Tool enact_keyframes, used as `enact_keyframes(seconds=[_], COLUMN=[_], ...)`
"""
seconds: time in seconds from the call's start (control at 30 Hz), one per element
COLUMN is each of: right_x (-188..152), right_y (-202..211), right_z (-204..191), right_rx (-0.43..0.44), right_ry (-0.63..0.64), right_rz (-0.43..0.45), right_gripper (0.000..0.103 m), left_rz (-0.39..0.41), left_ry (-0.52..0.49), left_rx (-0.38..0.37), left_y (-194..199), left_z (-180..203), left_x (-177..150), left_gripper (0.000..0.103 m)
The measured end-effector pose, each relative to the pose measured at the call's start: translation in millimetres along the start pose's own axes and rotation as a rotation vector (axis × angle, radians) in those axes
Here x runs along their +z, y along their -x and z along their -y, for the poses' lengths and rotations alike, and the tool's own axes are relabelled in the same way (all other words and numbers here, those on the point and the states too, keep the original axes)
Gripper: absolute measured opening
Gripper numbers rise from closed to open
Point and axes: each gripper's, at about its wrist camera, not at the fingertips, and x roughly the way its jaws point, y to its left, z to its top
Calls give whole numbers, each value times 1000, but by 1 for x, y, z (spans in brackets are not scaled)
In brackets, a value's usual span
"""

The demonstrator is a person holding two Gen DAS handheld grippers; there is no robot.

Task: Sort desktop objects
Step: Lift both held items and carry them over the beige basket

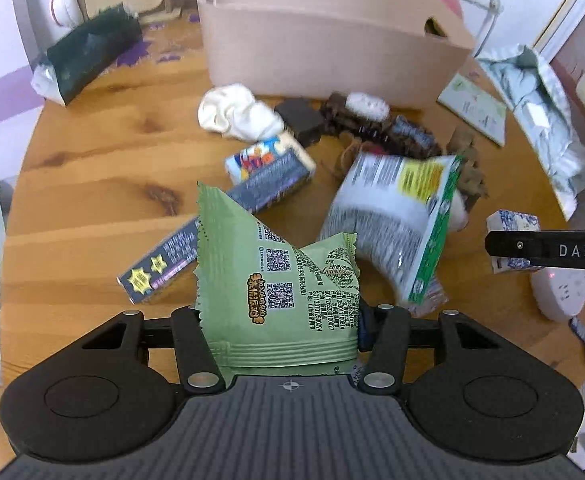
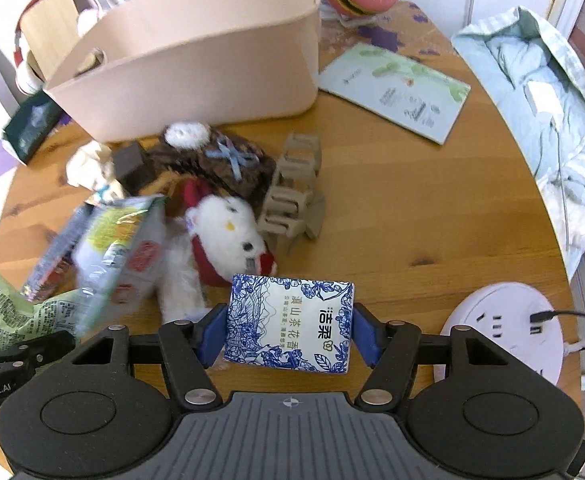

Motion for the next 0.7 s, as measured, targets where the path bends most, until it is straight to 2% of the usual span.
enact_keyframes(seconds=[0.33, 0.7], right_x=[26, 74], right_y=[44, 72], right_z=[-7, -20], right_rx=[65, 128], right_ry=[6, 58], right_rz=[98, 200], right_gripper=[62, 62], left_rz=[131, 280], left_ry=[71, 62], left_rx=[25, 86], left_y=[49, 73], left_z=[-13, -23], left_x=[32, 101], left_gripper=[55, 55])
